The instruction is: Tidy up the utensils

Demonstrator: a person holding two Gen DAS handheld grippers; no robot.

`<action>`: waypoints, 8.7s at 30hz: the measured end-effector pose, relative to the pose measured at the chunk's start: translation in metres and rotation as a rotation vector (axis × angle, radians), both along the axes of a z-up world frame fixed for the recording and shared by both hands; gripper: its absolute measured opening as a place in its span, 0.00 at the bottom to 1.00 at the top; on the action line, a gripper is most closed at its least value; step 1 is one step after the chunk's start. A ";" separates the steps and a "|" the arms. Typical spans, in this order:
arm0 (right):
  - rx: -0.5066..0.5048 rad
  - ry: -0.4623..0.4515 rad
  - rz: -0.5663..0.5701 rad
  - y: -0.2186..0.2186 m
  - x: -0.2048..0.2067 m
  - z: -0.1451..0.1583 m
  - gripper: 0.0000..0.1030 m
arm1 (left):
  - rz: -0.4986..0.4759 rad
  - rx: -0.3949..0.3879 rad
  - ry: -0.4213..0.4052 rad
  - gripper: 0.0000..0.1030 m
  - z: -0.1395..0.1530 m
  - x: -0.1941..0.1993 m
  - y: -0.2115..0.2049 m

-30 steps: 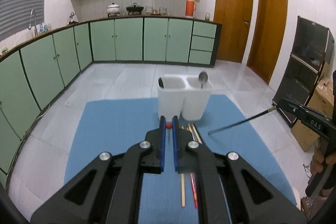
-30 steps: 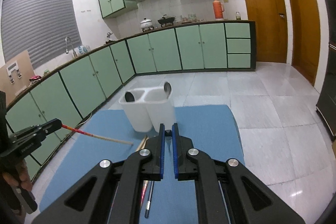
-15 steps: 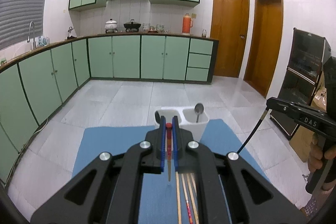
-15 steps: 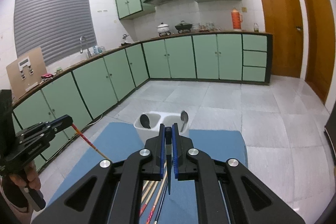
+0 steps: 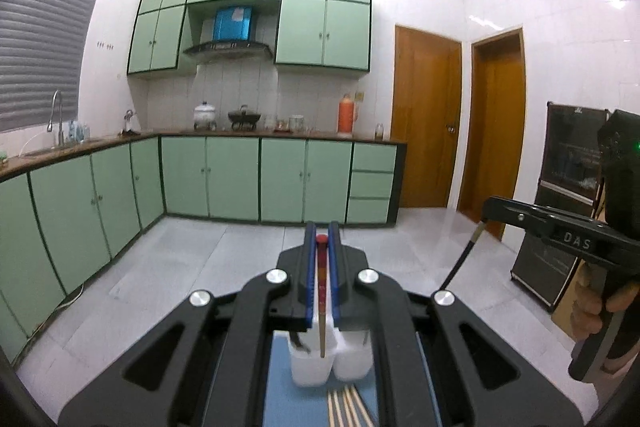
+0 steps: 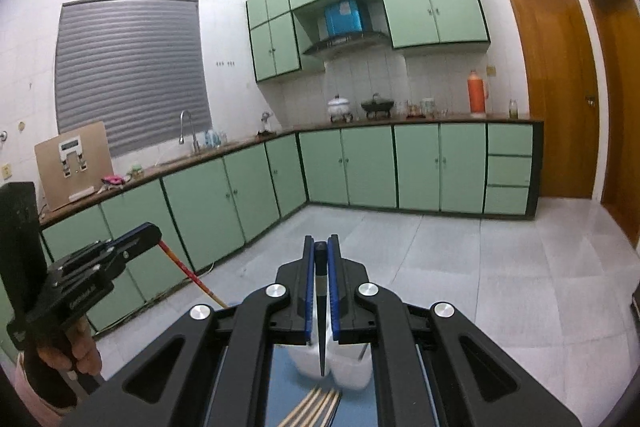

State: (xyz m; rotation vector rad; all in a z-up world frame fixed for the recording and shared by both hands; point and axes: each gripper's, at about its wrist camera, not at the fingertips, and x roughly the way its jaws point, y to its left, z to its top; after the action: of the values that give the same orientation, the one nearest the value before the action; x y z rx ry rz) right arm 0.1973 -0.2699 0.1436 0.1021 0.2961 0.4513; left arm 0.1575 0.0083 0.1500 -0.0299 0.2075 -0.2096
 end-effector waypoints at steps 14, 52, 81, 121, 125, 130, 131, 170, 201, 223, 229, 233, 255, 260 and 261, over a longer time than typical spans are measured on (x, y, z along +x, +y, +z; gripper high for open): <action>-0.043 0.100 -0.033 0.018 0.102 -0.055 0.06 | 0.018 0.015 0.096 0.05 -0.066 0.121 -0.025; -0.176 0.388 -0.154 0.027 -0.120 -0.304 0.34 | 0.063 0.147 0.510 0.54 -0.270 -0.078 0.020; -0.251 0.522 -0.062 0.049 -0.108 -0.335 0.08 | 0.006 0.196 0.676 0.38 -0.307 -0.075 -0.003; -0.126 0.518 -0.151 0.005 -0.098 -0.328 0.22 | 0.091 0.130 0.675 0.48 -0.305 -0.058 0.014; -0.129 0.525 -0.142 0.004 -0.105 -0.328 0.22 | 0.089 0.128 0.673 0.48 -0.304 -0.062 0.015; -0.160 0.545 -0.120 0.009 -0.107 -0.332 0.22 | 0.089 0.130 0.673 0.47 -0.304 -0.065 0.015; -0.155 0.544 -0.122 0.008 -0.107 -0.332 0.21 | 0.090 0.125 0.675 0.47 -0.304 -0.064 0.015; -0.123 0.445 -0.163 0.005 -0.093 -0.302 0.07 | 0.090 0.100 0.615 0.06 -0.278 -0.060 0.013; -0.015 0.133 -0.109 -0.026 -0.049 -0.127 0.06 | 0.031 0.002 0.195 0.06 -0.108 -0.037 -0.001; 0.014 -0.077 -0.016 0.008 0.024 0.002 0.06 | 0.014 0.030 -0.030 0.06 -0.019 0.033 -0.035; -0.024 -0.038 -0.042 0.021 0.065 -0.025 0.06 | 0.018 0.048 0.033 0.06 -0.047 0.078 -0.038; -0.029 0.024 -0.035 0.025 0.082 -0.061 0.06 | 0.018 0.044 0.086 0.06 -0.073 0.103 -0.036; 0.001 0.014 -0.093 0.007 -0.006 -0.123 0.35 | 0.035 0.028 0.115 0.45 -0.126 0.022 -0.011; -0.012 0.074 -0.145 0.002 -0.045 -0.162 0.38 | 0.048 0.038 0.174 0.47 -0.156 -0.013 -0.009; -0.009 0.096 -0.149 0.000 -0.049 -0.170 0.38 | 0.044 0.040 0.202 0.48 -0.165 -0.019 -0.009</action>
State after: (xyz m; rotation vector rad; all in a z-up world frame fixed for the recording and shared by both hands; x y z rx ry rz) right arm 0.1483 -0.2694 -0.0265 0.1365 0.3818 0.2973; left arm 0.1384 -0.0007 -0.0149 -0.0163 0.4118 -0.1586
